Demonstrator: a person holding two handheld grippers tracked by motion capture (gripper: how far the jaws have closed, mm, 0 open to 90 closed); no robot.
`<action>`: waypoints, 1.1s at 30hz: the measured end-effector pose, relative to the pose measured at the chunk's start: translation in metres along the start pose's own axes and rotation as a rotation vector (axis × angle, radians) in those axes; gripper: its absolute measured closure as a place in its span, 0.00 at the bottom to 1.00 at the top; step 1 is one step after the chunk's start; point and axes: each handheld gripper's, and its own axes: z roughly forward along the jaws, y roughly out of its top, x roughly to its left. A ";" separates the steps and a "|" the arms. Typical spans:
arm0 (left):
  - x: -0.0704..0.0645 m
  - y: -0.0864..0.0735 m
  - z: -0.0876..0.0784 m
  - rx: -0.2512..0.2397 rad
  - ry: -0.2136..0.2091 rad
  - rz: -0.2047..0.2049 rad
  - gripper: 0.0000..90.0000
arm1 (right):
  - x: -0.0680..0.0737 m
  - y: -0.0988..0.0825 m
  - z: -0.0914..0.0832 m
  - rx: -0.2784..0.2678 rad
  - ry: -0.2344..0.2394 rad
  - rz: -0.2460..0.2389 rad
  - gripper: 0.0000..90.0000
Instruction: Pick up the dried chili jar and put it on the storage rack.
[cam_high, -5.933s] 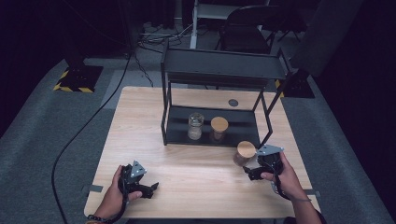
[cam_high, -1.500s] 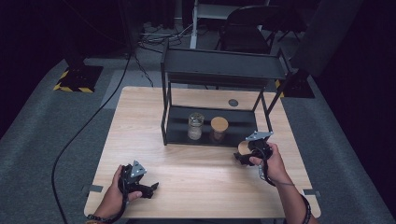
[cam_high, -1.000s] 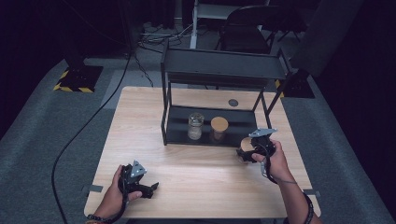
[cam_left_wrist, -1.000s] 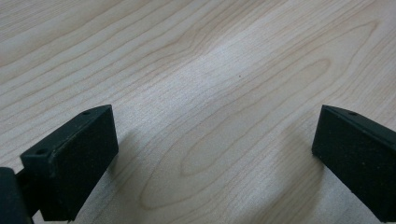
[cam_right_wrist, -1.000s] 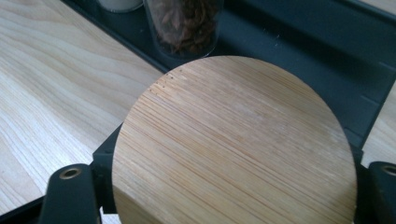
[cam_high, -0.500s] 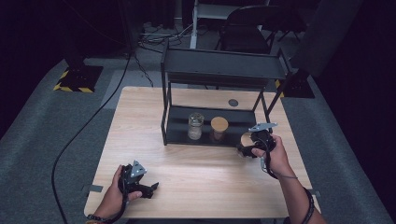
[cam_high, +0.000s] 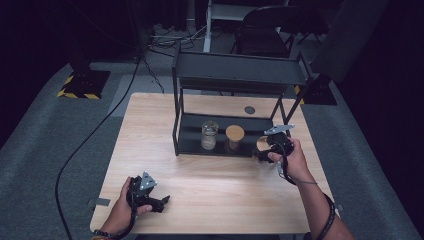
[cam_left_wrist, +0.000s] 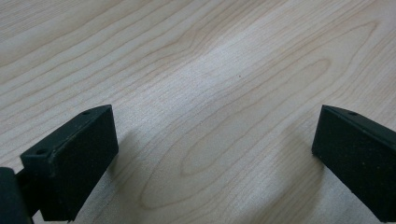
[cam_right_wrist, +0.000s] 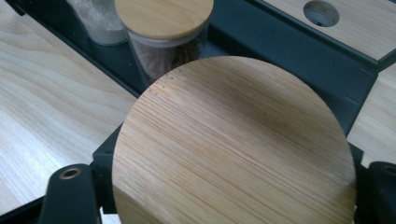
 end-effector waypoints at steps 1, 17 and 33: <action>0.000 0.000 0.000 0.000 -0.001 0.001 0.00 | 0.000 0.002 0.001 -0.001 -0.001 -0.001 0.28; 0.000 0.000 0.000 -0.001 0.000 0.000 0.00 | -0.011 0.019 0.017 0.012 -0.037 0.028 0.28; 0.000 0.000 0.000 0.000 0.000 0.000 0.00 | -0.026 0.026 0.037 0.028 -0.084 0.085 0.28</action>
